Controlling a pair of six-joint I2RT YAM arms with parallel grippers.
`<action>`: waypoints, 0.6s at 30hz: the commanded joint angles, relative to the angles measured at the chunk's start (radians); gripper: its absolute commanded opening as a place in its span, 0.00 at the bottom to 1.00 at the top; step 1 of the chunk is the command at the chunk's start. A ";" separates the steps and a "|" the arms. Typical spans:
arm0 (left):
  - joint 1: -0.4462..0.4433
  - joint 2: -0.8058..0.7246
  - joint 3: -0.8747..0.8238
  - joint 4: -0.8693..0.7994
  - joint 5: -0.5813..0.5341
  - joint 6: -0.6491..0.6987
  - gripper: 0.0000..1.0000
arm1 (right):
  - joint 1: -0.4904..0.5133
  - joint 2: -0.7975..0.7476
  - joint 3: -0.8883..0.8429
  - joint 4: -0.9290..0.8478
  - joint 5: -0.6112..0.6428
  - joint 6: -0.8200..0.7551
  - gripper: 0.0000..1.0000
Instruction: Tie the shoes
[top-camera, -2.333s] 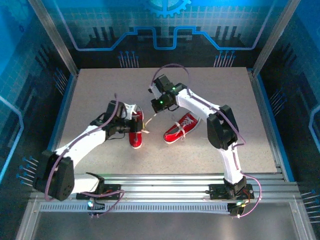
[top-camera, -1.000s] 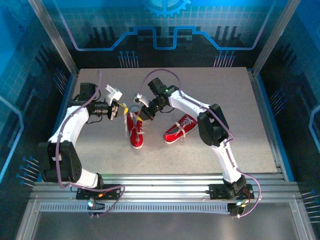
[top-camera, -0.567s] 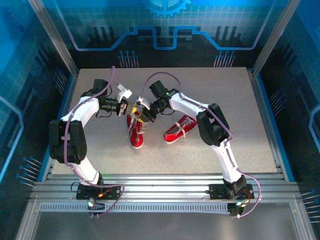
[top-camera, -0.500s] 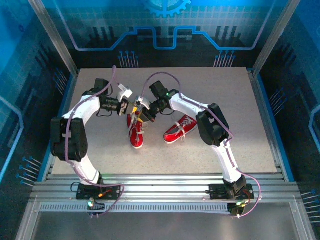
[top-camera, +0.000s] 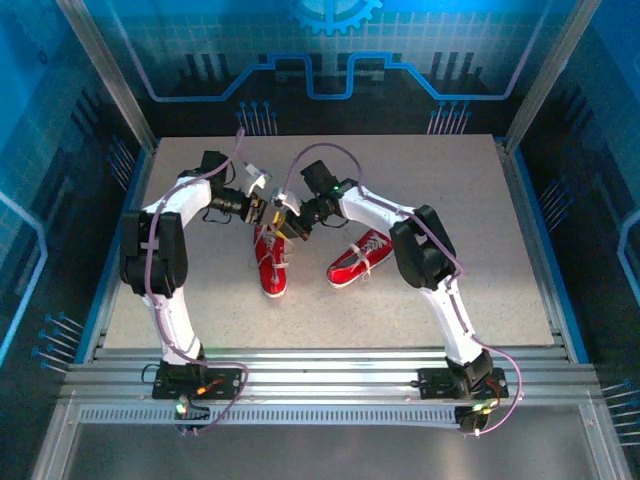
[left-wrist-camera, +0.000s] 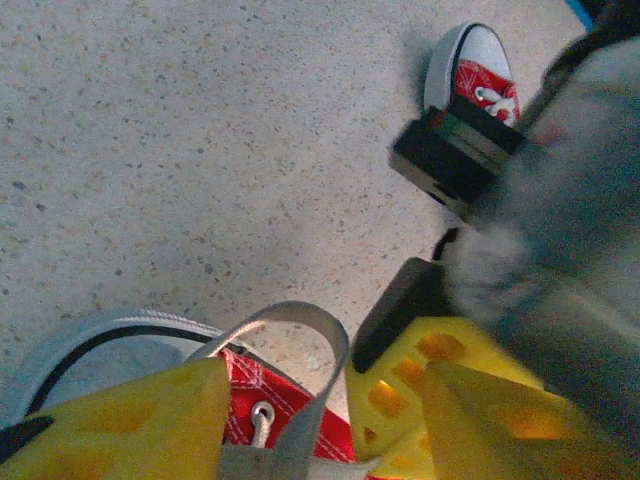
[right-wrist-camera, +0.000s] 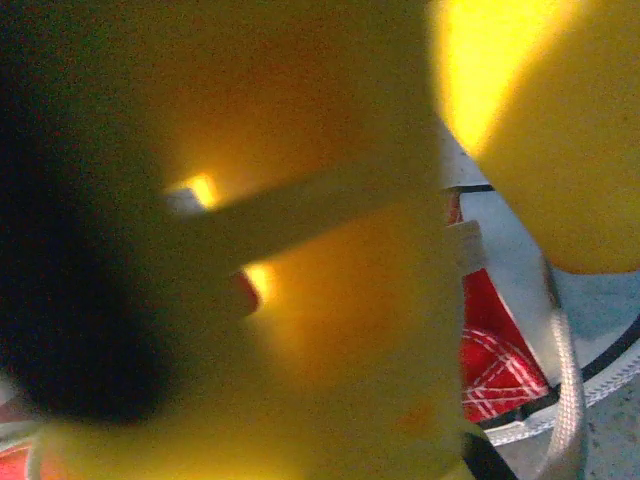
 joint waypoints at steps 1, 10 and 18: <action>0.004 -0.041 0.012 -0.018 -0.014 0.033 0.61 | -0.007 0.044 0.046 -0.072 -0.010 -0.013 0.00; 0.054 -0.195 -0.188 0.189 -0.111 0.175 0.79 | -0.023 0.082 0.108 -0.128 -0.022 -0.001 0.00; -0.005 -0.196 -0.278 0.331 -0.289 0.301 0.79 | -0.026 0.085 0.115 -0.133 -0.022 -0.004 0.00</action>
